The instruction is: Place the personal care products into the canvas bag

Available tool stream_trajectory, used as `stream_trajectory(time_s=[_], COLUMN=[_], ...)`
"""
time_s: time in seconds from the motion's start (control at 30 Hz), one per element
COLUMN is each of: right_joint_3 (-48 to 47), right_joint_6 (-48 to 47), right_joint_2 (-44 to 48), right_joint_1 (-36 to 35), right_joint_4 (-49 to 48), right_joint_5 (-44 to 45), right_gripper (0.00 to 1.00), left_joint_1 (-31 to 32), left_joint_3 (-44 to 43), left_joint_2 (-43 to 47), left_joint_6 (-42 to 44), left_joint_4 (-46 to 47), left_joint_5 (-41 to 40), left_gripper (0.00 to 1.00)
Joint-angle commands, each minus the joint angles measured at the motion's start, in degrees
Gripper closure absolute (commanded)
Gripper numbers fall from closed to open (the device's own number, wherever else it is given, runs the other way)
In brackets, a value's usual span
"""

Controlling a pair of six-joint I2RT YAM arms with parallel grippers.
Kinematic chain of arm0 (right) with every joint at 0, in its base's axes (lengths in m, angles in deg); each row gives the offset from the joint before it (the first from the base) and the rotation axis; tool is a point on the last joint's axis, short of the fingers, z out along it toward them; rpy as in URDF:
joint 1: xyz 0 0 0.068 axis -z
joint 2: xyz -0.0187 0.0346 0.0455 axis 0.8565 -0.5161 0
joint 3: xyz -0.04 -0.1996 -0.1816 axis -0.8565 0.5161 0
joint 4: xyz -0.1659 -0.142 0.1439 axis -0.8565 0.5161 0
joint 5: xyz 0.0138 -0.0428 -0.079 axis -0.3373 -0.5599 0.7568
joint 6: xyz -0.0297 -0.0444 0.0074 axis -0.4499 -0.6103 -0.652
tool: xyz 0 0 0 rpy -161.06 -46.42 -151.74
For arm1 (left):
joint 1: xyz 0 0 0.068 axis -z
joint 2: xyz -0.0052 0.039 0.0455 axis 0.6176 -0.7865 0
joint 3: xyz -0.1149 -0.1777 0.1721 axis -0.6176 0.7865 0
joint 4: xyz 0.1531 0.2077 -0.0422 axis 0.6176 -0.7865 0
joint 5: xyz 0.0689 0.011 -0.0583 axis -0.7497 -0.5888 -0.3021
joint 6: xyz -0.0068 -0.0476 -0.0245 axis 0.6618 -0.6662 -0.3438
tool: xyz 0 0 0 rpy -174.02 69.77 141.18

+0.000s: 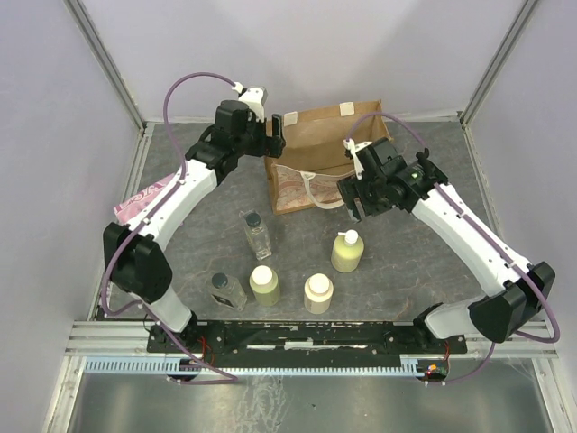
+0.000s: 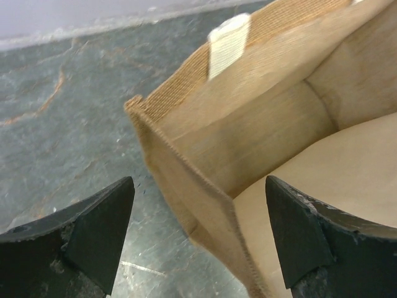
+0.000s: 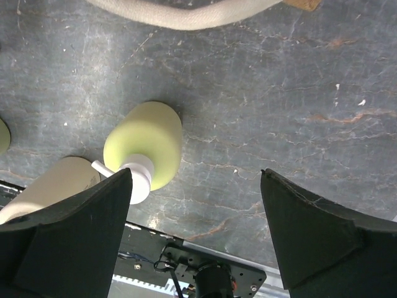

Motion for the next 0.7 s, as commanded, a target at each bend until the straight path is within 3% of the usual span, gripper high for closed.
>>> stream_trajectory(time_s=[0.0, 0.1, 0.23, 0.33, 0.4, 0.67], right_joint_3=[1.5, 1.9, 2.1, 1.9, 1.7, 2.0], right_joint_6=[0.1, -0.7, -1.9, -3.0, -4.1, -6.1], right_joint_2=[1.3, 0.4, -1.5, -2.7, -3.7, -6.8], right_joint_1=[-0.7, -1.1, -1.8, -2.8, -3.6, -7.1], right_joint_4=[-2.7, -3.4, -3.6, -2.8, -1.7, 2.2], right_joint_5=[-2.0, -2.7, -4.3, -5.8, -6.2, -5.5], right_gripper=[0.09, 0.11, 0.16, 0.19, 0.21, 0.28], left_joint_1=[0.9, 1.2, 1.5, 1.5, 1.6, 1.5], left_joint_3=[-2.8, -2.6, -2.8, -2.7, -2.7, -2.7], left_joint_2=[-1.3, -2.4, -4.0, -4.4, -4.2, -2.0], left_joint_6=[-2.3, -2.3, -2.2, -2.3, -2.2, -1.7], left_joint_4=[-3.3, -3.6, -3.6, -3.4, -3.4, -5.6], left_joint_5=[-5.6, -5.6, -3.7, -3.0, -3.2, -3.9], left_gripper=[0.11, 0.25, 0.7, 0.93, 0.97, 0.97])
